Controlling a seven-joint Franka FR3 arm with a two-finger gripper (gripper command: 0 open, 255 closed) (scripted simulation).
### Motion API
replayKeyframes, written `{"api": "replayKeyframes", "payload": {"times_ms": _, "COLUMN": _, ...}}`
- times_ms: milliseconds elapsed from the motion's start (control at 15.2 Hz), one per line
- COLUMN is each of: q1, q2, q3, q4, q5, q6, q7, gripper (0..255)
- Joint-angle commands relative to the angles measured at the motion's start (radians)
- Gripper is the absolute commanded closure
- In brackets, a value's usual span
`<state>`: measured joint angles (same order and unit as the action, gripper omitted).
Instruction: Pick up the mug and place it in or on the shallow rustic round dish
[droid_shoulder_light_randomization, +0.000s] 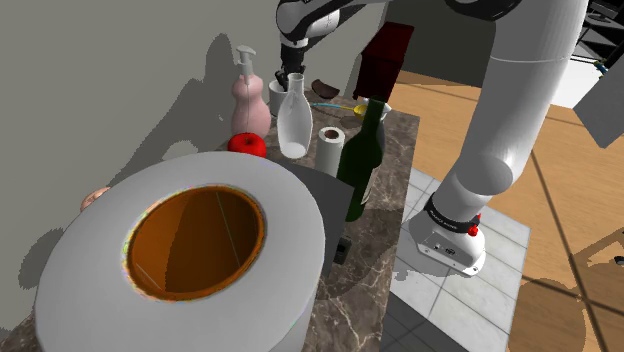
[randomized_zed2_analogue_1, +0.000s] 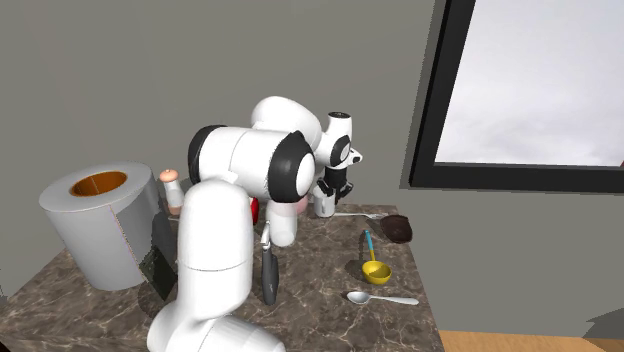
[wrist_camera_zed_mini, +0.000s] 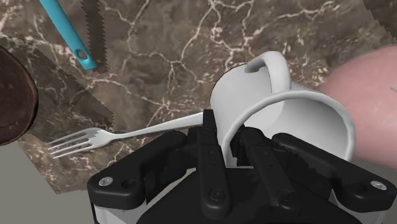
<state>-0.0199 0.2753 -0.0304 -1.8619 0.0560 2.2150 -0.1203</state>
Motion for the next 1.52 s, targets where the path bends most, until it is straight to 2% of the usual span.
{"api": "replayKeyframes", "payload": {"times_ms": 0, "q1": -0.001, "q2": -0.010, "q3": -0.001, "q4": 0.014, "q5": -0.001, "q6": -0.025, "q7": 0.000, "gripper": 255}}
{"api": "replayKeyframes", "payload": {"times_ms": 1056, "q1": -0.001, "q2": -0.070, "q3": -0.003, "q4": 0.139, "q5": -0.008, "q6": -0.208, "q7": 0.010, "gripper": 255}}
{"api": "replayKeyframes", "payload": {"times_ms": 1452, "q1": -0.083, "q2": -0.049, "q3": -0.051, "q4": 0.184, "q5": 0.014, "q6": -0.239, "q7": -0.126, "gripper": 255}}
